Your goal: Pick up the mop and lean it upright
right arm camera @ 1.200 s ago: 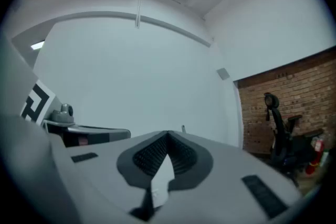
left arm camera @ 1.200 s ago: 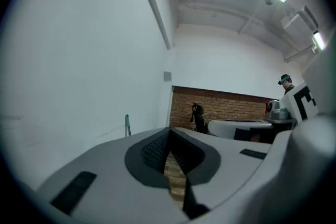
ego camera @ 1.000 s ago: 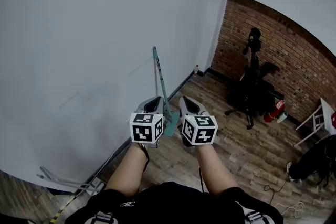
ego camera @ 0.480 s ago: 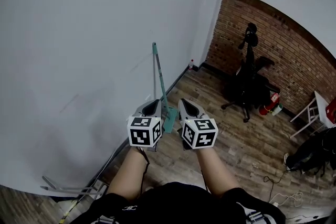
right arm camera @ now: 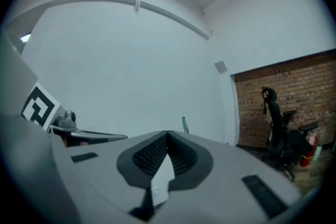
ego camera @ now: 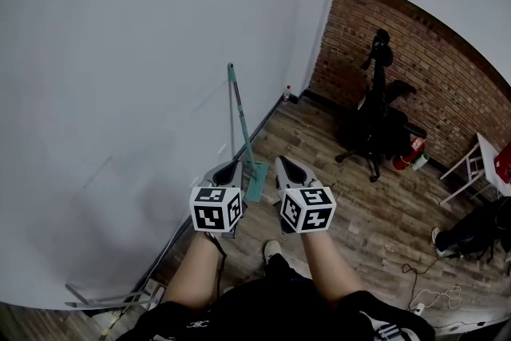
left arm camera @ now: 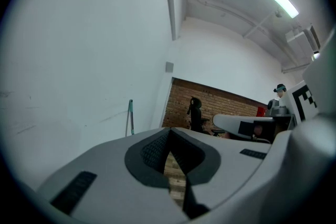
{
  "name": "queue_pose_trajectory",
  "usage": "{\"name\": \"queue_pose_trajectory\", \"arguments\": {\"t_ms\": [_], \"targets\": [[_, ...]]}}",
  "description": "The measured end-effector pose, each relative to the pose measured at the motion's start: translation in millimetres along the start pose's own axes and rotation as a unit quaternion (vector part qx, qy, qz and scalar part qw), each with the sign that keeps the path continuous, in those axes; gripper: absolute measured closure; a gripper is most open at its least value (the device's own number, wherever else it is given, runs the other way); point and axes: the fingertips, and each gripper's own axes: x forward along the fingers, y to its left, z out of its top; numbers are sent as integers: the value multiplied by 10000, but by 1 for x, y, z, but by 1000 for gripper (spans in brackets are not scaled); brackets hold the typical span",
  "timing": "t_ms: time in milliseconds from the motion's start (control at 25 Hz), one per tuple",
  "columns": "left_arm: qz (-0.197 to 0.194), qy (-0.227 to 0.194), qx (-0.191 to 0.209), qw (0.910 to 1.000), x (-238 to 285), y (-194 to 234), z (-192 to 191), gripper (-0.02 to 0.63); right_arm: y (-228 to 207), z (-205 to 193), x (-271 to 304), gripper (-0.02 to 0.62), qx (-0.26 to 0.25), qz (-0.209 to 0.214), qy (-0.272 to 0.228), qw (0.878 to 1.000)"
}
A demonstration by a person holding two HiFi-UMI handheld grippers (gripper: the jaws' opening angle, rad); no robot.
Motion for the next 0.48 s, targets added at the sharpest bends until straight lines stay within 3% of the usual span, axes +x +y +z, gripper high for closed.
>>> {"name": "queue_pose_trajectory", "arguments": {"t_ms": [200,480], "targets": [[219,3,141,9997,40,11,8,609,-28,6,40,581,113,215,-180,9995],[649,-130,276,9974,127,22,54,609,-87,37,117,583,158,748,-269,9967]]}}
